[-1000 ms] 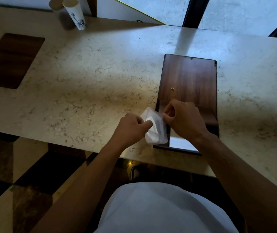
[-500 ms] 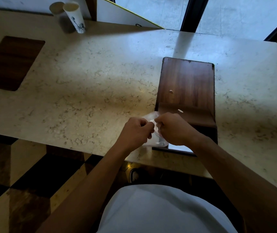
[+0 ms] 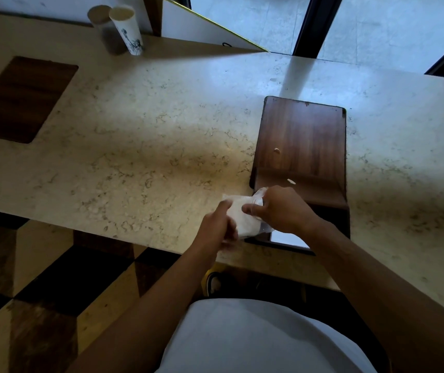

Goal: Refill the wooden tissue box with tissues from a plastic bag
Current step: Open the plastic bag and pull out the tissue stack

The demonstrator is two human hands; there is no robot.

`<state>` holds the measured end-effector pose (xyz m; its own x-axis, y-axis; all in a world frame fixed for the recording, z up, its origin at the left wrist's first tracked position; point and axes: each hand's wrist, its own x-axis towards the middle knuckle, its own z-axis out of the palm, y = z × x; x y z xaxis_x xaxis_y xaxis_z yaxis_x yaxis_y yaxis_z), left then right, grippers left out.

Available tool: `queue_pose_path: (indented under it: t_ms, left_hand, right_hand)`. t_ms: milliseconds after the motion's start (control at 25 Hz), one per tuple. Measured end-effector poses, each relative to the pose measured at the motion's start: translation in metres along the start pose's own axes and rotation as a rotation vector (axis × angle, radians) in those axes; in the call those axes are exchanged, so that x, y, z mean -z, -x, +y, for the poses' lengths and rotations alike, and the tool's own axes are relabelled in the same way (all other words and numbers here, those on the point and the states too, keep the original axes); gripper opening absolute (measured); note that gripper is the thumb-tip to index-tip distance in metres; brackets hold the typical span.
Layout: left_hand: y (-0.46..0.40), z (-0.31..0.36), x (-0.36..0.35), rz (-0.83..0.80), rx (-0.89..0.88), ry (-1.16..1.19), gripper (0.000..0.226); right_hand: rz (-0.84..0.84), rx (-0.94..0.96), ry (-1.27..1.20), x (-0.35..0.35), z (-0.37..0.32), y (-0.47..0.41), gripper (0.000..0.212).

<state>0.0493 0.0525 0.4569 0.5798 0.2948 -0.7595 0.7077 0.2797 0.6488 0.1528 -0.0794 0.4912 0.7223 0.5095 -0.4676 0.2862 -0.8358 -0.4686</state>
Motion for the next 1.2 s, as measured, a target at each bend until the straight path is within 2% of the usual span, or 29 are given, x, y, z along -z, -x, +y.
queue_pose_path:
  t_ms: [80, 120, 240, 360, 480, 560, 680, 760, 880, 960, 1080, 1200]
  left_hand:
    - [-0.012, -0.022, 0.007, -0.071, 0.292, 0.129, 0.054]
    - [-0.018, -0.031, 0.008, -0.115, 0.384, 0.178, 0.056]
    - [-0.034, -0.043, 0.006, -0.167, 0.459, 0.339, 0.063]
    - [-0.045, -0.04, 0.003, -0.135, 0.428, 0.473, 0.062]
    - [-0.056, -0.035, 0.006, -0.113, 0.391, 0.584, 0.066]
    - [-0.06, -0.031, 0.01, -0.101, 0.352, 0.652, 0.069]
    - [-0.063, -0.022, 0.015, -0.145, 0.281, 0.729, 0.068]
    - [-0.062, -0.016, 0.02, -0.282, 0.224, 0.658, 0.067]
    - [-0.056, -0.005, 0.034, -0.533, 0.151, 0.516, 0.069]
    - [-0.053, -0.001, 0.041, -0.553, 0.102, 0.413, 0.062]
    - [-0.047, 0.003, 0.043, -0.575, 0.017, 0.339, 0.043]
    - [-0.044, 0.004, 0.041, -0.625, -0.075, 0.322, 0.041]
  right_hand:
    - [-0.022, -0.017, -0.148, 0.001, 0.002, 0.001, 0.037]
    - [-0.036, -0.037, -0.234, 0.003, 0.001, 0.003, 0.042]
    - [-0.076, -0.033, -0.269, 0.007, 0.002, 0.008, 0.051]
    - [-0.039, -0.006, -0.275, 0.013, 0.005, 0.015, 0.048]
    - [-0.031, 0.044, -0.544, 0.023, 0.012, 0.025, 0.021]
    - [-0.017, 0.113, -0.582, 0.027, 0.016, 0.03, 0.035]
    - [0.064, 0.156, -0.556, 0.026, 0.027, 0.033, 0.023]
    - [0.103, 0.152, -0.646, 0.027, 0.035, 0.035, 0.021]
    - [0.021, 0.127, -0.856, 0.034, 0.041, 0.041, 0.03]
    - [-0.006, 0.142, -0.864, 0.037, 0.044, 0.042, 0.035]
    - [0.02, 0.17, -0.799, 0.035, 0.046, 0.041, 0.019]
    - [-0.01, 0.121, -0.819, 0.03, 0.05, 0.041, 0.012]
